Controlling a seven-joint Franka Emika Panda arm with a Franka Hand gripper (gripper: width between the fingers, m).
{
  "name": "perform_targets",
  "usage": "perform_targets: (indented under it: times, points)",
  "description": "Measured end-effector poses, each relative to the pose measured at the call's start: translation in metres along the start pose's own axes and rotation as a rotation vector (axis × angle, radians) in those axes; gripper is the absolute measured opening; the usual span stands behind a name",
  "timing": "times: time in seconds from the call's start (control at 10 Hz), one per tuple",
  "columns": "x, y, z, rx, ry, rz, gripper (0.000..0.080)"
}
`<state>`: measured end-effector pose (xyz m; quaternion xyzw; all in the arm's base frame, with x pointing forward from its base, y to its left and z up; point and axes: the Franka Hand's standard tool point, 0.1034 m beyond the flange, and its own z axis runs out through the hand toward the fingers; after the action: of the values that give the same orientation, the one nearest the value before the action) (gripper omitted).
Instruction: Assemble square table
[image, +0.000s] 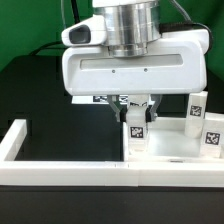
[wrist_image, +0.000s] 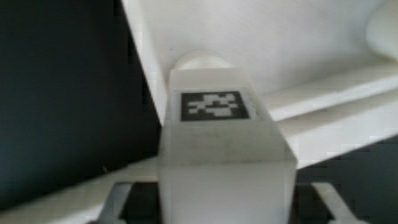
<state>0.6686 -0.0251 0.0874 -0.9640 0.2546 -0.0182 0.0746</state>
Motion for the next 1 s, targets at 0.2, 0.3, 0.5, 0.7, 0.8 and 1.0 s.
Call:
perform_targets:
  times: [0.2,0.3,0.5,0.7,0.8,1.0]
  points:
    - [0.0018,-0.0003,-0.0001,0.008,0.009,0.386,0.0289]
    - [0.0031,0.0001,0.0002,0.026,0.013,0.550,0.0291]
    - [0.0028,0.0024,0.0006,0.030,0.017,0.711,0.0291]
    - [0.0023,0.0034,0.0006,0.027,0.014,0.816,0.0291]
    - [0.0015,0.0029,0.0009,0.029,0.008,0.926,0.0291]
    - [0.0006,0.0029,0.0009,0.031,0.000,1.010,0.0297]
